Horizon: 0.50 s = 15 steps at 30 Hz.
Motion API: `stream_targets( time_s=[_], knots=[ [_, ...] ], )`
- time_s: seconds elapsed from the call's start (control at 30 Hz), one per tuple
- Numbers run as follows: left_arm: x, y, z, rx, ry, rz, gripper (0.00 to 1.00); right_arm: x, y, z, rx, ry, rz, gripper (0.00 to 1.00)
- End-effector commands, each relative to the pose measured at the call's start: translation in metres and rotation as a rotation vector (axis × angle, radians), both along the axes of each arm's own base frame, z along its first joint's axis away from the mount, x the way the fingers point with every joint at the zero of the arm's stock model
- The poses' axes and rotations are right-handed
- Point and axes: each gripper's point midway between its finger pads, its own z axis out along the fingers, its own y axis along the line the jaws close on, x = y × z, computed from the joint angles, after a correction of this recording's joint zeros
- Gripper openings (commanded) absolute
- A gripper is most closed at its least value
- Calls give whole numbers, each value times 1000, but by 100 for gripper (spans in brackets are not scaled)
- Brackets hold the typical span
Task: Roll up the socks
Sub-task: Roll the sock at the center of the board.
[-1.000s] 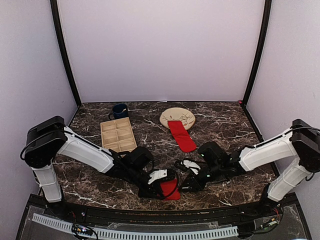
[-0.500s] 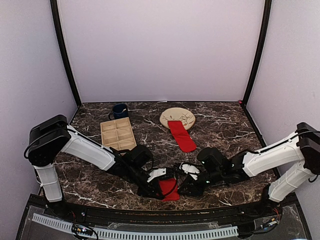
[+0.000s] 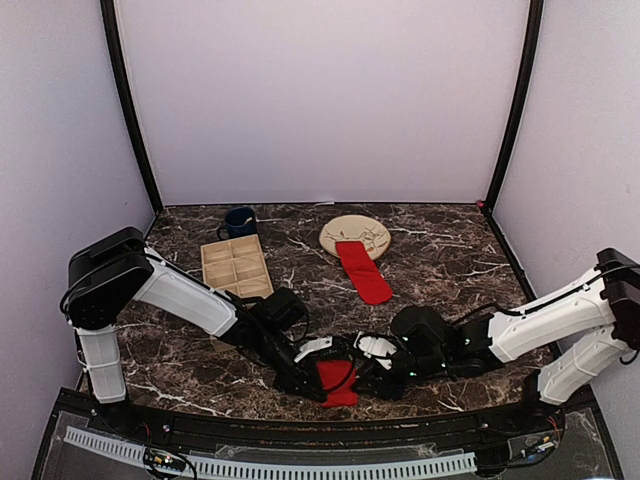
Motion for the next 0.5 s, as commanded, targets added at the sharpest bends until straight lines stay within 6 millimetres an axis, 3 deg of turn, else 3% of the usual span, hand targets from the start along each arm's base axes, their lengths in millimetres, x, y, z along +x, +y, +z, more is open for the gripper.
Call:
stream_targets(
  time_s=[0.0, 0.13, 0.47],
  knots=[
    [0, 10, -13, 75, 41, 19, 0, 9, 6, 28, 85, -102, -23, 38],
    [1, 10, -13, 72, 44, 19, 0, 8, 2, 33, 95, -111, -29, 40],
    [7, 11, -11, 71, 76, 25, 0, -9, 7, 22, 68, -89, 38, 43]
  ],
)
